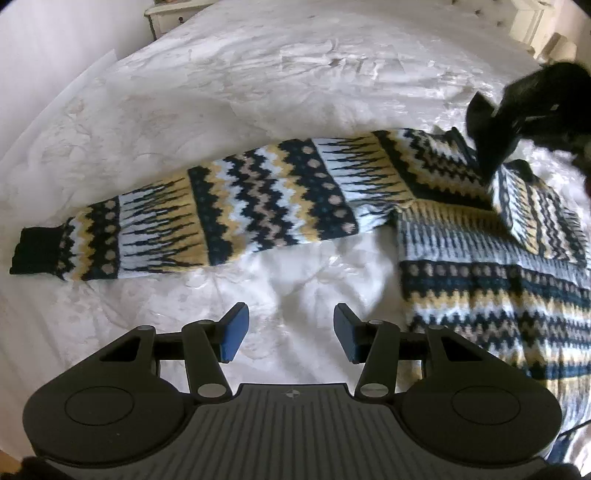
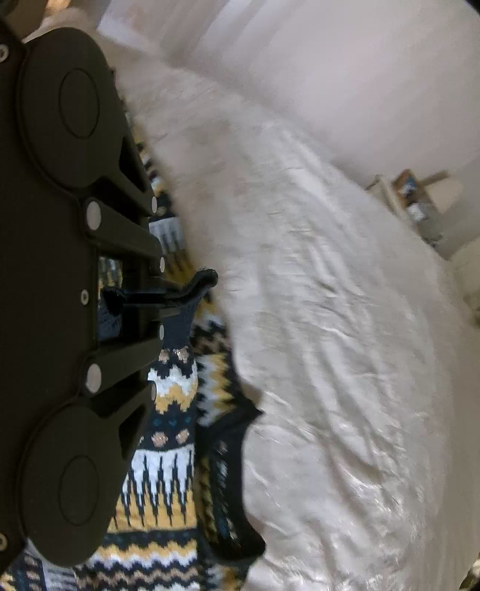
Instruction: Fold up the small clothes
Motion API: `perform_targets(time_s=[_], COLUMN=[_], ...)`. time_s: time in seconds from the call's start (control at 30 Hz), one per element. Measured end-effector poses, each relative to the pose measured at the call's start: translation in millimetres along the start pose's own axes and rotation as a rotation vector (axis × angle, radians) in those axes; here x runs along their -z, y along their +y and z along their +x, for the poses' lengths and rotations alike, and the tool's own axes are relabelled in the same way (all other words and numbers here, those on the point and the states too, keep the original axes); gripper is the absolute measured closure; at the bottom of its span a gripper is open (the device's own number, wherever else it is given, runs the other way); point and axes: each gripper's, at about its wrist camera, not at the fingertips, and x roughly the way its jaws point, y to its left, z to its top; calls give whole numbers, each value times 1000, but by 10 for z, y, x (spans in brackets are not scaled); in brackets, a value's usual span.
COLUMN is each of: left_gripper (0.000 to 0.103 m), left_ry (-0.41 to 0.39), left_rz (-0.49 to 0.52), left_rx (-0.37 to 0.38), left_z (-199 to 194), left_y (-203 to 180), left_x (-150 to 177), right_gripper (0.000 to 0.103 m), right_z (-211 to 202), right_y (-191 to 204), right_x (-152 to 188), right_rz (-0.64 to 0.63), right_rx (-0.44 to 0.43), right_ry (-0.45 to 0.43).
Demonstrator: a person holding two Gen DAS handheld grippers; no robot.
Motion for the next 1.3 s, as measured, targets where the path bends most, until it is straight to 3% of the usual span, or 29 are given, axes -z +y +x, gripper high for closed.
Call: perform_targets(time_s=[0.13,0.2,0.4,0.47,0.5,0.73,1.07,1.2,1.3], left_gripper=[54,54,54,54,54,54,54,54,54], left_ry=[3,5,13,15,15,-17,-63,-65,-5], left_rz=[4,-1,-3,1,5,66,163,201,224], left_rx=[-4,-4,2,7,10,43,115,78,2], left_z=[28,40,92,115,127,215,544,843,1167], left_y=[73,99,93,62,36,-327,-1331,-1651,-1758], left_x=[-29,-41,-64,-86,-106,-313,-697,-785,-755], right_gripper=[86,81,80,70,60,57,53,51,48], right_z=[216,286,237,155,94,-243,-852,-1061,-1167], right_y=[151,208,275,222,173,-406,-1622,-2044,-2358], right_x=[153,202,262,256,261,447,760,735,666], right_rz=[-10,-10,-10,15,29,90,237,290,316], right_rx=[1,-30,-132,-148,-146,1,225,266,291], right_ry=[48,54,23,-3,-22,-38,-54,-82,-108])
